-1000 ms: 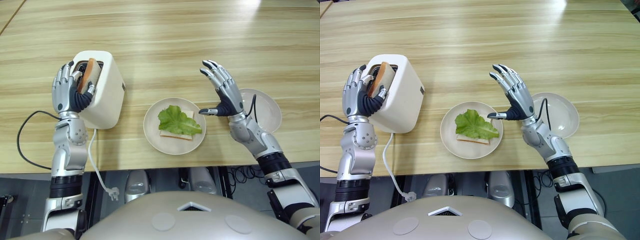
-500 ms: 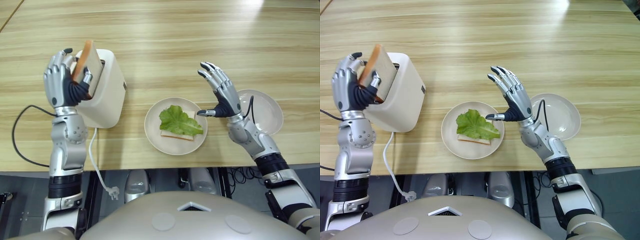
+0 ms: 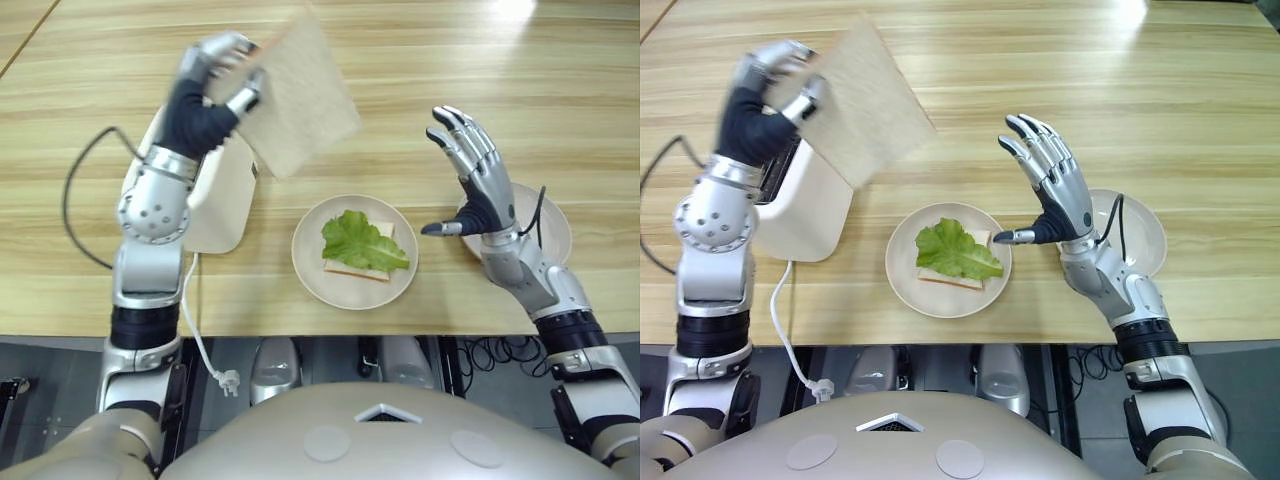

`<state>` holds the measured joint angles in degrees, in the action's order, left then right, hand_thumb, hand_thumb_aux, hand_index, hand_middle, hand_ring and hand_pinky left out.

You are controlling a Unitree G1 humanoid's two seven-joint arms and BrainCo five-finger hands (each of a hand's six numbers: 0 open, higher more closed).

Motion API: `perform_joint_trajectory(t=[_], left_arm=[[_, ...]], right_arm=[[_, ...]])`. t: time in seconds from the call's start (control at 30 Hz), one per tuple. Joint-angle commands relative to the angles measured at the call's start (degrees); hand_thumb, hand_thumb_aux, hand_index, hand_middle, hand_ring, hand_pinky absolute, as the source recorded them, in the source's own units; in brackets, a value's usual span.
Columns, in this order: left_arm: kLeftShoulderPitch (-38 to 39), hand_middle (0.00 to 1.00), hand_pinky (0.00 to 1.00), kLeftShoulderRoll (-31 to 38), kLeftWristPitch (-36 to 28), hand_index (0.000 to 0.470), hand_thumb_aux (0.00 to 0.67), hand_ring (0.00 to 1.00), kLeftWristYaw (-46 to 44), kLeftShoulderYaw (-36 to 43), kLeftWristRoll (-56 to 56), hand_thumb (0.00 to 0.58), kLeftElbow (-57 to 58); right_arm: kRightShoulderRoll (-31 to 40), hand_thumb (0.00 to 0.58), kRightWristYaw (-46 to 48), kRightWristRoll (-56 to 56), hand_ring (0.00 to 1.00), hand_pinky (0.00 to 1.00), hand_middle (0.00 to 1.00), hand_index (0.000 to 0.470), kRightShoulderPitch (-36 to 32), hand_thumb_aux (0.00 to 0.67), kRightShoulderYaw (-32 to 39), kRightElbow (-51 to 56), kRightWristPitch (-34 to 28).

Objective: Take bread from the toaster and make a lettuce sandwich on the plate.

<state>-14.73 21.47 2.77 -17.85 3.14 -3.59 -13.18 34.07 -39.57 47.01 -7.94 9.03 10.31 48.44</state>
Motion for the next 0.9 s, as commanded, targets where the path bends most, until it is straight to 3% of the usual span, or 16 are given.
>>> perform_joint_trajectory(t=[0.03,0.2,0.33,0.57,0.9], left_arm=[[-3.1,1.0,1.0,-0.6,-3.0,0.46,0.67,1.0,-12.8,7.0,4.8,0.58,11.6],[-8.8,1.0,1.0,-4.8,-5.2,0.46,0.67,1.0,-24.5,8.9,12.0,0.58,24.6],[-13.1,1.0,1.0,-6.5,-4.5,0.46,0.67,1.0,-30.8,10.7,11.7,0.58,34.4],[-20.1,1.0,1.0,-9.1,2.5,0.46,0.67,1.0,-30.9,13.7,5.1,0.58,50.8],[-22.5,1.0,1.0,-9.3,9.0,0.46,0.67,1.0,-31.4,15.1,-0.2,0.58,59.6]], right_arm=[[1.5,0.0,-0.3,1.7,0.0,0.0,0.0,0.0,2.1,0.0,-1.5,-4.6,2.8],[4.9,0.0,3.7,7.1,0.0,0.0,0.0,0.0,3.0,0.0,2.0,-6.7,6.9],[6.5,0.0,7.3,9.1,0.0,0.0,0.0,0.0,2.6,0.0,5.2,-5.8,9.5],[6.5,0.0,12.8,9.1,0.0,0.0,0.0,0.0,0.8,0.0,9.2,-1.6,10.5],[6.2,0.0,16.5,7.6,0.0,0.0,0.0,0.0,0.1,0.0,10.3,0.6,10.2]])
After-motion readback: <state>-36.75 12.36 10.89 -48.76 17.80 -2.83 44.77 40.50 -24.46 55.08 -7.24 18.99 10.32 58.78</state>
